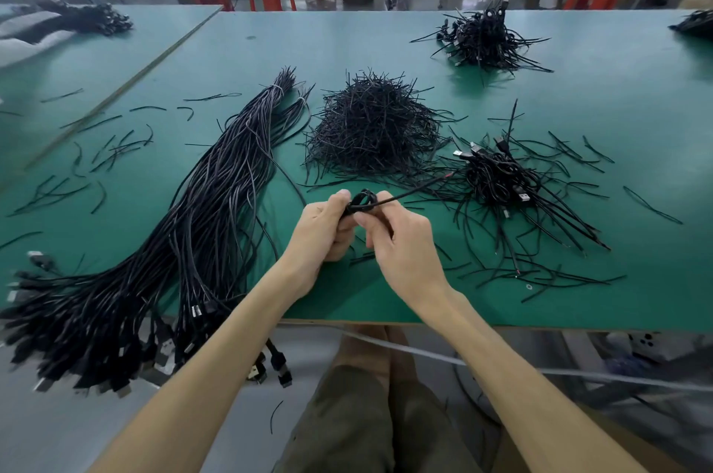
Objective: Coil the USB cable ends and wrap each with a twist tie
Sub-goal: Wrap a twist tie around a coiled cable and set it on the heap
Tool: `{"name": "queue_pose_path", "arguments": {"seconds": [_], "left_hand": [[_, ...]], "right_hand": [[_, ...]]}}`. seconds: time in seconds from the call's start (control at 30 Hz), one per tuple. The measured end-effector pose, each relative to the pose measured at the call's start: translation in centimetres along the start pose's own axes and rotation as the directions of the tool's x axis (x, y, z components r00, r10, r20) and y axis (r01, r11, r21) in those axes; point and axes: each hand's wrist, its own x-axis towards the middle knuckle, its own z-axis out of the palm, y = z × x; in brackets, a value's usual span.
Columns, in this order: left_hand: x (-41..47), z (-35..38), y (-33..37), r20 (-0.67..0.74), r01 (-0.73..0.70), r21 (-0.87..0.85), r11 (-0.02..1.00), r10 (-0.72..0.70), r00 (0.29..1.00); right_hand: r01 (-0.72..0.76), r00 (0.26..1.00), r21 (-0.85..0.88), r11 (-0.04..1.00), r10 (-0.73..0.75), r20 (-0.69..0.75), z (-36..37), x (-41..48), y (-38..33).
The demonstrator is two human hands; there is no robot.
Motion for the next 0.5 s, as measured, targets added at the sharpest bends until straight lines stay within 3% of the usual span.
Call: {"name": "queue_pose_path", "arguments": {"seconds": [0.1, 0.23, 0.37, 0.5], "left_hand": [[-0.3, 0.6, 0.7, -0.028, -0.108, 0.174, 0.979, 0.115, 0.993], [-0.7, 0.6, 1.6, 0.012, -0.243, 0.422, 0.873, 0.263, 0.965], [-1.1, -0.6, 2.5, 0.064, -0.253, 0.509, 0.823, 0.256, 0.964], [-1.3, -2.4, 3.5, 0.240, -0.324, 0.505, 0.800, 0.230, 0.943]], "right_hand": [[-0.088, 0.989, 0.082, 0.993, 0.097, -0.110, 0.1, -0.3, 0.4], [-0.140, 0.961, 0.121, 0.983, 0.164, -0.224, 0.3, 0.3, 0.1], [-0.104, 0.981, 0.093, 0.990, 0.118, -0.153, -0.2, 0.2, -0.5], [-0.064, 0.996, 0.092, 0.994, 0.069, -0.054, -1.2, 0.2, -1.0]]}}
